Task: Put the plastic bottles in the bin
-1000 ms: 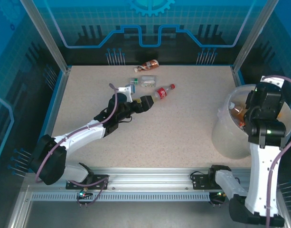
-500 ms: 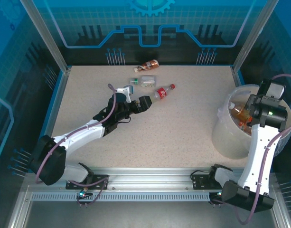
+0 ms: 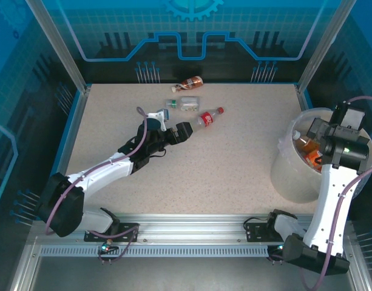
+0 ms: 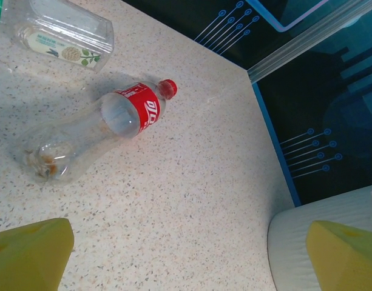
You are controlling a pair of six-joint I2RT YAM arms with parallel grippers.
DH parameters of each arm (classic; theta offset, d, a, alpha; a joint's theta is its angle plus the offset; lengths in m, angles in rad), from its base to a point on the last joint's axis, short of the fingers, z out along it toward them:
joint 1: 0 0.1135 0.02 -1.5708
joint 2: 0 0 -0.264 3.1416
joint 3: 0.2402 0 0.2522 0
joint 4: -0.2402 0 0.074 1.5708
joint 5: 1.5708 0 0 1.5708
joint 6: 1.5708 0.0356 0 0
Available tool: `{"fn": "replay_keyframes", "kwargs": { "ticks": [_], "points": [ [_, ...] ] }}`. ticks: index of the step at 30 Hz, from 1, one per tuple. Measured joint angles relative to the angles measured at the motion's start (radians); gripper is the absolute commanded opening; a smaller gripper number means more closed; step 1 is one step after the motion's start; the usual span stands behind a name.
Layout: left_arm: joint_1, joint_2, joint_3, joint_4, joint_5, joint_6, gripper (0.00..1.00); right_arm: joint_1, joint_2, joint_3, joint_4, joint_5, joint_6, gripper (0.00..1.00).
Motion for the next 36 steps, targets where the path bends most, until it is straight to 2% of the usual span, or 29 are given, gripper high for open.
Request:
{"fn": "replay_keyframes", "kwargs": {
  "ticks": [7,15,20,29,36],
  "points": [
    [0.019,0.004,0.016,-0.032,-0.002,-0.019,0.99,0.132,-0.032,0.035,0.012,-0.074,0.036,1.00],
    [0.035,0.021,0.037,-0.098,-0.012,-0.024,0.99,0.304,-0.098,0.019,0.164,-0.359,0.140,1.00],
    [0.038,0.022,0.037,-0.131,-0.020,-0.022,0.99,0.460,-0.085,-0.025,0.272,-0.458,0.175,1.00],
    [0.080,0.034,0.058,-0.208,-0.022,-0.009,0.99,0.737,0.055,-0.043,0.359,-0.390,0.176,1.00],
    [0.122,0.198,0.293,-0.388,-0.038,0.097,0.99,0.872,0.139,-0.113,0.441,-0.312,0.223,1.00]
  ]
}}
